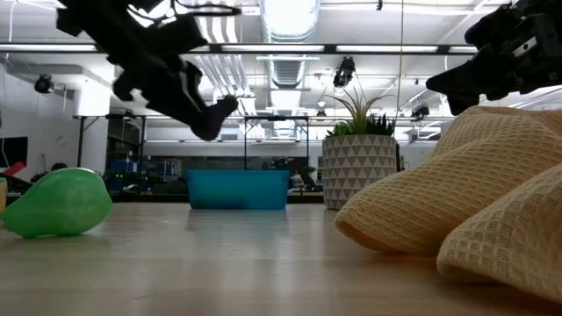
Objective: Pick and placing Produce into tupperware
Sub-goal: Put the violet eggplant into the blue bin
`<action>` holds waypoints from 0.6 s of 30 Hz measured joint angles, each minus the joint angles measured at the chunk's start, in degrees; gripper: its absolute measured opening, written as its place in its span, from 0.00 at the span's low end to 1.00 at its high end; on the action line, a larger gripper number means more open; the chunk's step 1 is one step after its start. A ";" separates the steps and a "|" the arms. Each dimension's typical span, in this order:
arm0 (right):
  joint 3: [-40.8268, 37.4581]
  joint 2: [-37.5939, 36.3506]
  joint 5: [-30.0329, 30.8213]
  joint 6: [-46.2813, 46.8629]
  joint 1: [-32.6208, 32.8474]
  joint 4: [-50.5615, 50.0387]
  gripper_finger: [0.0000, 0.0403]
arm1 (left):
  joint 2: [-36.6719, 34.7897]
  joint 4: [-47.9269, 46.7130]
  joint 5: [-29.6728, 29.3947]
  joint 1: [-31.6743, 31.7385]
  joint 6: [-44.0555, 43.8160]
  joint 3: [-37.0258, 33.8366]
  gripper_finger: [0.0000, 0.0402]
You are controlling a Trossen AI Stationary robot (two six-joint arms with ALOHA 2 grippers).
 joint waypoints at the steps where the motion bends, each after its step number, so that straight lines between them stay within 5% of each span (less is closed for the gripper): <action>1: 0.00 -0.01 0.00 0.00 0.00 0.00 0.02 | 0.31 0.50 0.14 1.09 1.10 -0.01 0.30; 5: 0.00 -0.01 0.00 -0.03 0.00 0.00 0.02 | 1.18 2.51 0.86 6.11 4.04 -0.06 0.30; 12: 0.00 0.00 0.00 -0.17 0.00 0.00 0.02 | 1.07 5.55 10.87 16.01 7.32 -0.07 0.30; 18: 0.00 0.00 0.02 -0.17 0.02 0.00 0.02 | 1.05 5.74 11.53 23.50 8.40 0.05 0.30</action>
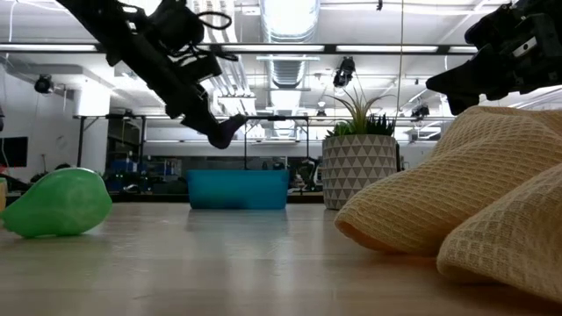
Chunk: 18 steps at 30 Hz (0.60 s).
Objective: Pick and placing Produce into tupperware
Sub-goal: Put the violet eggplant into the blue bin
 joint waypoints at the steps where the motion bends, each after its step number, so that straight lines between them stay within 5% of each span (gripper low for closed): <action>1: 0.00 -0.02 0.00 0.00 -0.01 0.00 0.02 | 0.00 0.34 -0.07 1.07 -0.02 0.01 0.30; 18: 0.00 0.00 0.10 0.01 -0.02 0.00 0.02 | 15.02 1.20 -4.22 10.85 2.84 5.08 0.30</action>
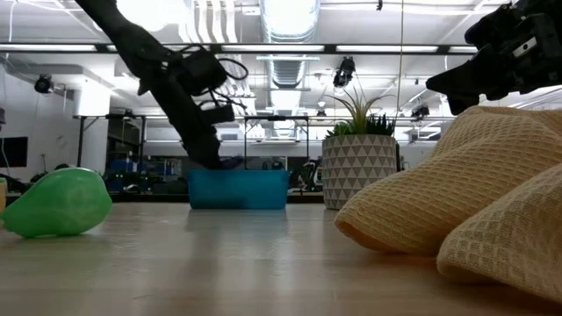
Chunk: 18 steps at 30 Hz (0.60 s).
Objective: Pick and placing Produce into tupperware
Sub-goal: Put the violet eggplant into the blue bin
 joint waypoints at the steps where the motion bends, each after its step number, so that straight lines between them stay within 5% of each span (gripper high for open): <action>1: 0.00 -0.02 -0.01 -0.01 0.00 0.00 0.02 | 0.76 -0.20 -0.11 0.24 0.00 0.41 0.30; 18: 0.00 -0.02 -0.03 -0.23 0.02 -0.04 0.02 | 3.93 -4.87 -4.05 0.99 -0.02 1.77 0.31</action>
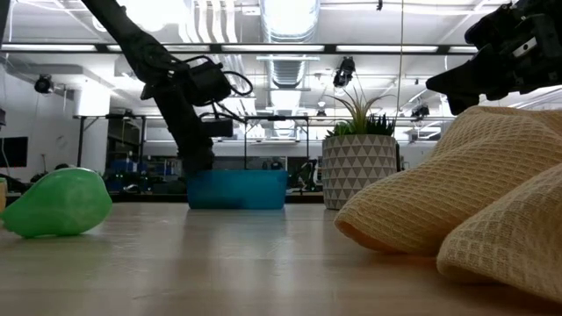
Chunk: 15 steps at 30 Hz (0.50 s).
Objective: Pick and placing Produce into tupperware
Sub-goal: Put the violet eggplant into the blue bin
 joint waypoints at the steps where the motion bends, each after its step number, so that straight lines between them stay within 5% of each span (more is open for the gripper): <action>1: 0.00 0.02 0.00 0.00 0.00 0.00 0.02 | 0.00 0.02 0.00 -0.02 -0.02 0.00 0.32; 15: 0.00 0.00 -0.02 0.17 0.00 0.00 0.02 | 0.00 0.04 0.13 -0.02 -1.42 0.00 0.39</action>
